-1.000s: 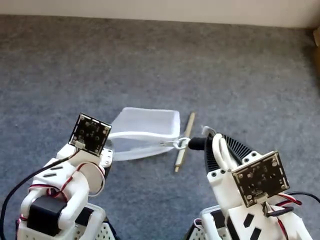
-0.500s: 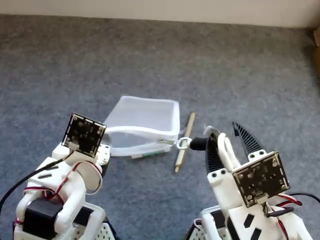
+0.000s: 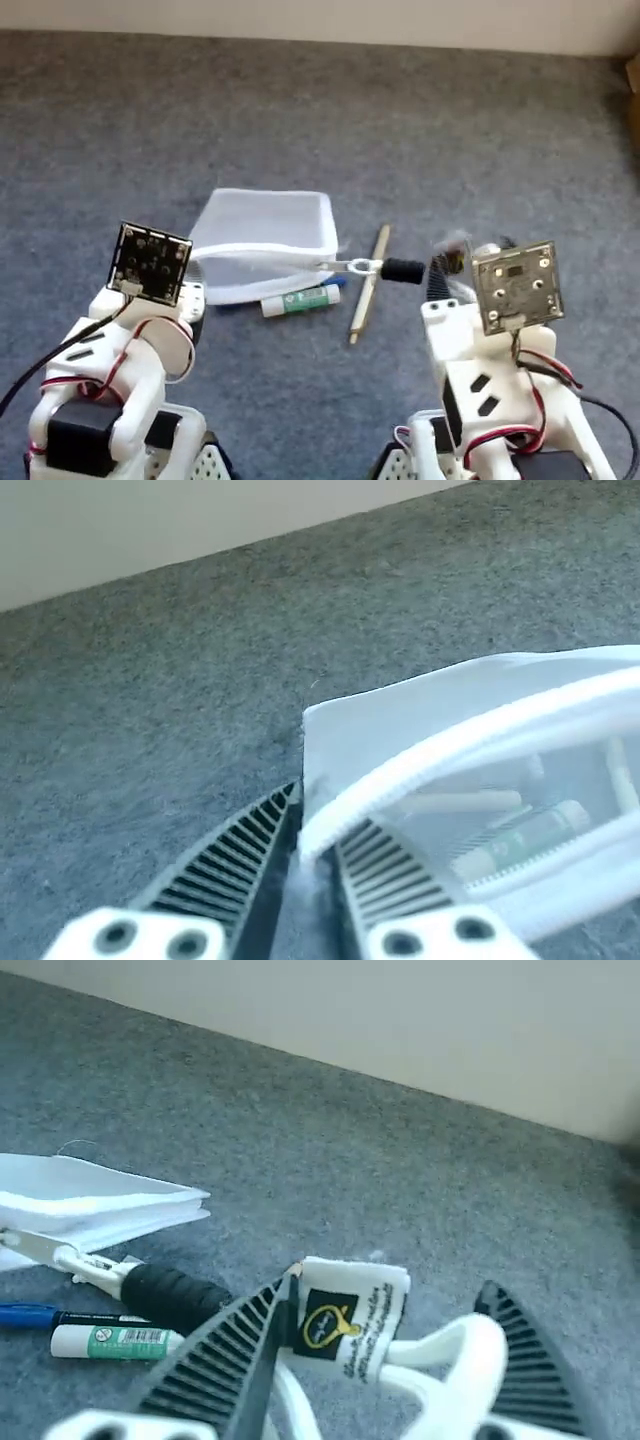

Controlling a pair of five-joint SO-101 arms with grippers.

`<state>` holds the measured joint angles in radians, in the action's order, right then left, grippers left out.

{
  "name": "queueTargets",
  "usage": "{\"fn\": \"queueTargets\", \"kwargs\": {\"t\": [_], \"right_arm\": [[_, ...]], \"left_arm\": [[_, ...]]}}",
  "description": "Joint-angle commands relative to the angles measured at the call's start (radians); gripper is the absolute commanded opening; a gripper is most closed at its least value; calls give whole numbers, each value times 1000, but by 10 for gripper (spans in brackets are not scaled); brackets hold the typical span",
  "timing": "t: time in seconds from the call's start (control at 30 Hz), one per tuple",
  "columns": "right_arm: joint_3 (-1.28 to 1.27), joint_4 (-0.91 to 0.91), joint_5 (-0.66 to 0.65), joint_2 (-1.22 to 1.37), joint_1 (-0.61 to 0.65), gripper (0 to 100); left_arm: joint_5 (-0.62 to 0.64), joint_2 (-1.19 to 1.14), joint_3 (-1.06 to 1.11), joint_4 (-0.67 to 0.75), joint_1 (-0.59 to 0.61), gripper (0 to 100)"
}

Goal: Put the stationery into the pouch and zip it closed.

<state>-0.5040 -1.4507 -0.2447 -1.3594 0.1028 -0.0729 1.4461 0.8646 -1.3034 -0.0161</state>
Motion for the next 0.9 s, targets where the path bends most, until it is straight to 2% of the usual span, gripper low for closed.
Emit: {"fn": "queueTargets", "kwargs": {"t": [0.0,0.23,0.57,0.73,0.87], "right_arm": [[4,-12,11,5,-8,289],[4,-62,12,7,183,289],[79,-107,49,21,191,293],[79,-88,55,243,186,289],[84,-71,141,464,186,289]], "left_arm": [[-5,-24,19,32,27,6],[-5,-22,30,28,28,6],[-3,-22,47,32,28,6],[-3,-21,47,32,67,6],[-5,-22,47,34,116,7]]}}
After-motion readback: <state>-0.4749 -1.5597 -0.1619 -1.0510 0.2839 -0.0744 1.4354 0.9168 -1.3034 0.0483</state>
